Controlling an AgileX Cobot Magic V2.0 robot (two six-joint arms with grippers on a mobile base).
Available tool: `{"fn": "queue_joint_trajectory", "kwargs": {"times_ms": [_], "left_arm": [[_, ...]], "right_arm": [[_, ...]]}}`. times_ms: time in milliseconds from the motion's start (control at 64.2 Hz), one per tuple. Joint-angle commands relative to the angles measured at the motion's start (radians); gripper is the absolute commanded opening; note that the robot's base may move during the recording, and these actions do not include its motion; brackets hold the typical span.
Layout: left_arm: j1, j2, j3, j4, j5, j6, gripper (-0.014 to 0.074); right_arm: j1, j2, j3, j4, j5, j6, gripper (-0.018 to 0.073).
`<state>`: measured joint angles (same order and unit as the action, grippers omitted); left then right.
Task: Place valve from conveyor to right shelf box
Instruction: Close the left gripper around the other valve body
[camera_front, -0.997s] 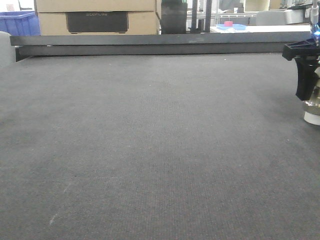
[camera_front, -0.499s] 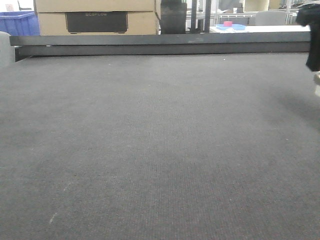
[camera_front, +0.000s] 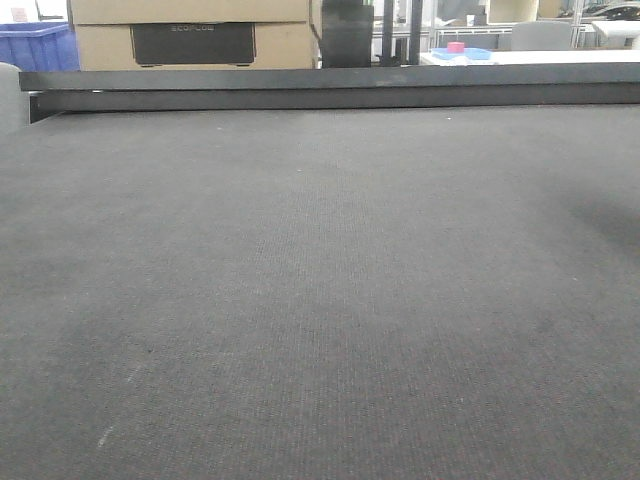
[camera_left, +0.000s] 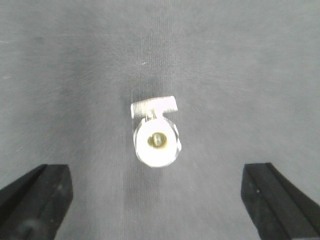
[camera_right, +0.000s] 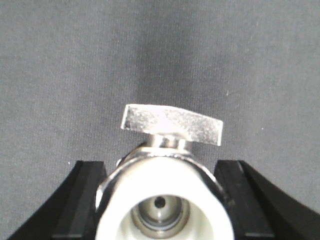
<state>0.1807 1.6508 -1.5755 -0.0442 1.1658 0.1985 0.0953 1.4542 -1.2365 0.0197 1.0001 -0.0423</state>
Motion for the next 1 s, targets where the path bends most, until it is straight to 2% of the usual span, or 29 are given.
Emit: {"fn": "queue_joint_trajectory", "kwargs": {"times_ms": [0, 203, 857, 982], "left_arm": [[0.002, 0.067, -0.019, 0.006, -0.012, 0.011, 0.0589], [0.002, 0.181, -0.021, 0.006, -0.059, 0.011, 0.0589], [-0.004, 0.309, -0.019, 0.008, -0.041, 0.011, 0.0589], [-0.004, 0.319, -0.019, 0.008, -0.032, 0.011, 0.0521]], "right_arm": [[-0.001, -0.020, -0.001, -0.006, -0.038, -0.001, -0.0153], [-0.001, -0.020, 0.001, -0.004, -0.056, -0.001, -0.0153], [-0.001, -0.020, 0.003, -0.004, -0.093, -0.001, -0.0153], [-0.001, -0.020, 0.003, -0.004, -0.093, -0.001, -0.0153]]}}
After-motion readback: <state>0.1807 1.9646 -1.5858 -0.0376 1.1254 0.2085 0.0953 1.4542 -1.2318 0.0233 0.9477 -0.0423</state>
